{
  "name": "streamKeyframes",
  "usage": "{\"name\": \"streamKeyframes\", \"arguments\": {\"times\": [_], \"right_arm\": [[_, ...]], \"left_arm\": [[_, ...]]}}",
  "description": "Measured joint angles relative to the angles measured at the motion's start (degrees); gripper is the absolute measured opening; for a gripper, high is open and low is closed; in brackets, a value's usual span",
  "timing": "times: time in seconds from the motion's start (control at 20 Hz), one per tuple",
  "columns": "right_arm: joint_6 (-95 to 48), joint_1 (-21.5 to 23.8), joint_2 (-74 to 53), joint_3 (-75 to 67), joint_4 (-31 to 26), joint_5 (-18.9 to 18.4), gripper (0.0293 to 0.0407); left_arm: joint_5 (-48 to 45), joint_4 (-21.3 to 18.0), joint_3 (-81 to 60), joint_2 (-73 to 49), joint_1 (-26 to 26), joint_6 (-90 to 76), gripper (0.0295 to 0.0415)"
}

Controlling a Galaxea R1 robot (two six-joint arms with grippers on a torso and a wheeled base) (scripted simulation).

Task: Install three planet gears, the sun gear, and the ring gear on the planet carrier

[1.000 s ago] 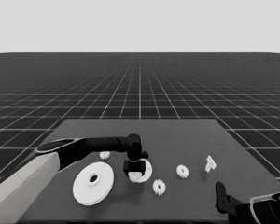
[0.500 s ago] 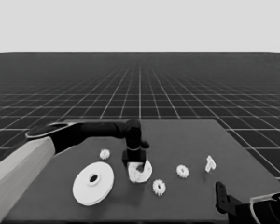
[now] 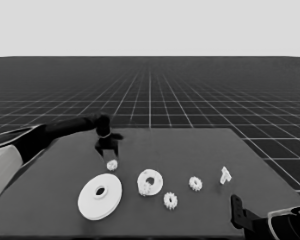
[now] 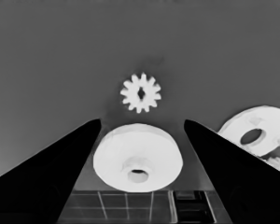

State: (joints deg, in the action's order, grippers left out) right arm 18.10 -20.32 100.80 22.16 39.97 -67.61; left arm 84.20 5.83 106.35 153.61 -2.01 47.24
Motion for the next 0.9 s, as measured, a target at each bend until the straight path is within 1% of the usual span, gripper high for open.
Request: {"name": "streamKeyframes", "arguments": {"times": [0.1, 0.15, 0.2, 0.3, 0.6, 0.7, 0.75, 0.9], "right_arm": [[0.0, 0.0, 0.0, 0.0, 0.0, 0.0, 0.0385], [0.0, 0.0, 0.0, 0.0, 0.0, 0.0, 0.0385], [0.0, 0.0, 0.0, 0.0, 0.0, 0.0, 0.0385], [0.0, 0.0, 0.0, 0.0, 0.0, 0.0, 0.0385], [0.0, 0.0, 0.0, 0.0, 0.0, 0.0, 0.0385], [0.0, 0.0, 0.0, 0.0, 0.0, 0.0, 0.0385], [0.0, 0.0, 0.0, 0.0, 0.0, 0.0, 0.0385], [0.0, 0.0, 0.0, 0.0, 0.0, 0.0, 0.0385]], "left_arm": [[0.0, -0.1, 0.7, 0.2, 0.0, -0.6, 0.0385], [-3.0, 2.8, 3.5, 1.3, 3.6, -1.9, 0.0385], [-4.9, 4.3, 6.0, 2.4, 6.5, -3.1, 0.0385], [-6.9, 5.4, 9.3, 3.8, 8.8, -4.6, 0.0385], [-7.7, 5.7, 11.1, 4.6, 9.6, -5.5, 0.0385], [-7.8, 5.8, 11.2, 4.5, 9.6, -5.5, 0.0314], [-7.8, 5.8, 11.3, 4.5, 9.6, -5.5, 0.0312], [-7.8, 5.8, 11.3, 4.6, 9.6, -5.5, 0.0312]]}}
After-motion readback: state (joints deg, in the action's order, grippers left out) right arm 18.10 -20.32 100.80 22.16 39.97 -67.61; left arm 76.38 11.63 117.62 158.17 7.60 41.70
